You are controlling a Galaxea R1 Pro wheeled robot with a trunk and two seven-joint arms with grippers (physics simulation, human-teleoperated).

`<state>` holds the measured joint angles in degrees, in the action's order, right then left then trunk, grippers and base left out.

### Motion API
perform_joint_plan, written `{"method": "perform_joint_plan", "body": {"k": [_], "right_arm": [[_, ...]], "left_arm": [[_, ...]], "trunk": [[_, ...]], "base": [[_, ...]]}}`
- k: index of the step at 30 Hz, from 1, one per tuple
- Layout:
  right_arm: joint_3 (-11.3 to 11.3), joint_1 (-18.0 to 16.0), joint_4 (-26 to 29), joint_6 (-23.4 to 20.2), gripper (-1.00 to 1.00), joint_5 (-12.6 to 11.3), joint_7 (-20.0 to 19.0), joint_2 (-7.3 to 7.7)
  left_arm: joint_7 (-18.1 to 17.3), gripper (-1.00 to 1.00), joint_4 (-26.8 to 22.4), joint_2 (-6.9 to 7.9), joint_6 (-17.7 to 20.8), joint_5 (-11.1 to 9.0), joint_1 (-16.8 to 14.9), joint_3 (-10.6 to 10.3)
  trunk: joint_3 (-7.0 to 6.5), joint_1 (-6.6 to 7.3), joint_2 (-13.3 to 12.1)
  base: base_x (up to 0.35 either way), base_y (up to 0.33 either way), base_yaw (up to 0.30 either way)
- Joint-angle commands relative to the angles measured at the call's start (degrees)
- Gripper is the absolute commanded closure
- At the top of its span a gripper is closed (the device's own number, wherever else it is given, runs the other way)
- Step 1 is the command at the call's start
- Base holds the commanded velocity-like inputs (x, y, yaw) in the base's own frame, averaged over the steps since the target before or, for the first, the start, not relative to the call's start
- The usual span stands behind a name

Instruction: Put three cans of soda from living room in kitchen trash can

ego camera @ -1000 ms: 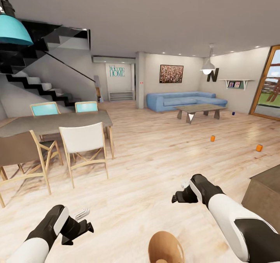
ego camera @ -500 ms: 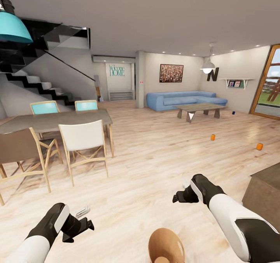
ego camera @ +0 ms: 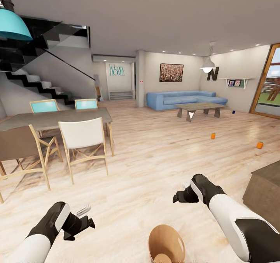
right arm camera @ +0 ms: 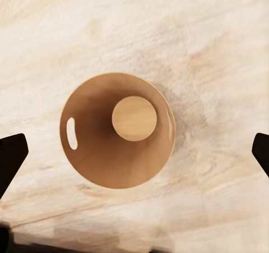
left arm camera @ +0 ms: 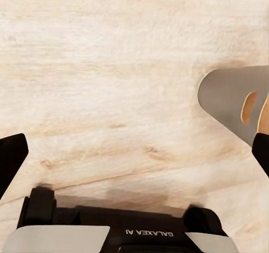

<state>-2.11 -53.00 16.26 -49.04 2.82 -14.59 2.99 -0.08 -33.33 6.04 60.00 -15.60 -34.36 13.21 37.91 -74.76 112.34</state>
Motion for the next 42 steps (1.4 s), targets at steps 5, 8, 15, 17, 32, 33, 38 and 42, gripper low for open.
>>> {"method": "perform_joint_plan", "body": {"k": [5,8,15,17,32,33,38,42], "right_arm": [[0.0,0.0,0.0,0.0,-1.0,0.0,0.0,0.0],[0.0,0.0,0.0,0.0,-1.0,0.0,0.0,0.0],[0.0,0.0,0.0,0.0,-1.0,0.1,0.0,0.0],[0.0,0.0,0.0,0.0,-1.0,0.0,0.0,0.0],[0.0,0.0,0.0,0.0,-1.0,0.0,0.0,0.0],[0.0,0.0,0.0,0.0,-1.0,0.0,0.0,0.0],[0.0,0.0,0.0,0.0,-1.0,0.0,0.0,0.0],[0.0,0.0,0.0,0.0,-1.0,0.0,0.0,0.0]], "left_arm": [[0.2,-1.0,0.2,-0.05,0.0,0.1,-0.9,0.0],[0.3,-1.0,0.3,-0.06,0.0,0.1,-1.2,0.0],[0.3,-1.0,0.3,-0.06,0.0,0.1,-1.3,0.0],[0.3,-1.0,0.3,-0.06,0.0,0.1,-1.3,0.0],[0.3,-1.0,0.3,-0.15,0.0,0.1,-1.4,0.0],[0.3,-1.0,0.3,-0.15,0.0,0.1,-1.4,0.0],[0.3,-1.0,0.3,-0.15,0.0,0.1,-1.4,0.1],[0.3,-1.0,0.3,-0.15,0.0,0.1,-1.4,0.1]], "trunk": [[0.9,-1.1,2.0],[1.44,-1.76,3.2],[2.7,-3.3,6.0],[3.06,-3.74,6.8],[5.75,-7.03,12.8],[5.93,-7.25,13.3],[6.83,-8.35,15.3],[7.54,-9.23,16.9]], "base": [[0.0,0.0,0.0],[0.0,0.0,0.0],[0.0,0.0,0.0],[0.0,0.0,0.0],[0.0,0.0,0.0],[0.0,0.0,0.0],[0.0,0.0,0.0],[0.0,0.0,0.0]]}}
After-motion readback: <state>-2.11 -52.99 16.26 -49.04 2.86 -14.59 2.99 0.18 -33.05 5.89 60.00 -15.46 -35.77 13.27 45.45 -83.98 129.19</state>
